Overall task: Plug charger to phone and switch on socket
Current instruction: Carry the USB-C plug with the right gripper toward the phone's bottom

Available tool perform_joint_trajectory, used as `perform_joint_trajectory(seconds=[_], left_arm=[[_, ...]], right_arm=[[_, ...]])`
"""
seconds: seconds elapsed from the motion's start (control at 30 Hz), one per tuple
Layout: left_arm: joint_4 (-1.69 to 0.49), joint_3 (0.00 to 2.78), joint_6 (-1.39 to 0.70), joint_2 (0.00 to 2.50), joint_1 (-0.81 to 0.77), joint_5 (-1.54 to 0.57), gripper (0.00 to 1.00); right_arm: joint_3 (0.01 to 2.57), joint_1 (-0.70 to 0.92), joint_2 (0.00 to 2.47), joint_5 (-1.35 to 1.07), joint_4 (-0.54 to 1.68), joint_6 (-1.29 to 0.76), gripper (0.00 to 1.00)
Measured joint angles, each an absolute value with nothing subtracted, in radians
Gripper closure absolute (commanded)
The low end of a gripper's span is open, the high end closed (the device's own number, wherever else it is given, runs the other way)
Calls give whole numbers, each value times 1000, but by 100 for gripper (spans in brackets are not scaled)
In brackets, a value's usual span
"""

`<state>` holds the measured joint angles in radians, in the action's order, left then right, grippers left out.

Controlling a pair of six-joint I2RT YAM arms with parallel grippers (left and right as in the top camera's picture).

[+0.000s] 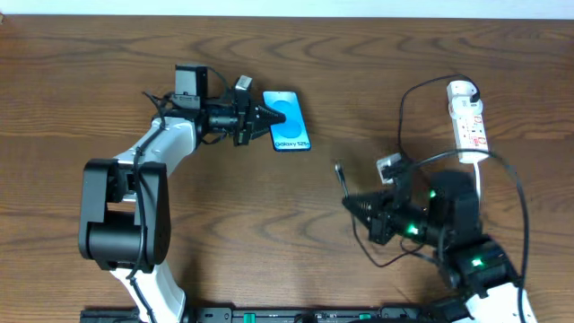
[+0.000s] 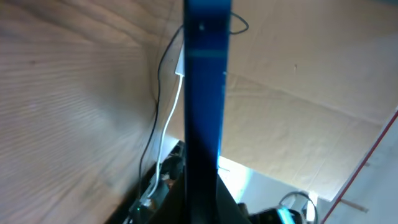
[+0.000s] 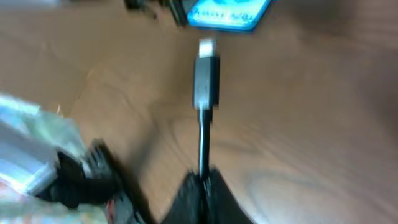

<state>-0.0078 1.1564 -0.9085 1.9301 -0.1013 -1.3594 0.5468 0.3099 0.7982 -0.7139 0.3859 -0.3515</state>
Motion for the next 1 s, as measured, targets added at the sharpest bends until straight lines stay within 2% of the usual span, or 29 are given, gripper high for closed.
perform_joint_trajectory(seconds=[0.1, 0.37, 0.6, 0.8, 1.0], left_arm=[[53, 1156, -912, 1930, -138, -1358, 93], [289, 1158, -961, 1930, -256, -1287, 93], [293, 1158, -1092, 1930, -256, -1253, 93], [293, 1158, -1413, 1930, -256, -1250, 92], [293, 1158, -1486, 1930, -256, -1250, 93]], right_arm=[[433, 348, 807, -697, 204, -499, 99], [415, 410, 917, -616, 90, -716, 99], [415, 410, 941, -605, 41, -801, 99], [415, 410, 941, -606, 41, -830, 99], [415, 410, 941, -627, 42, -854, 98]])
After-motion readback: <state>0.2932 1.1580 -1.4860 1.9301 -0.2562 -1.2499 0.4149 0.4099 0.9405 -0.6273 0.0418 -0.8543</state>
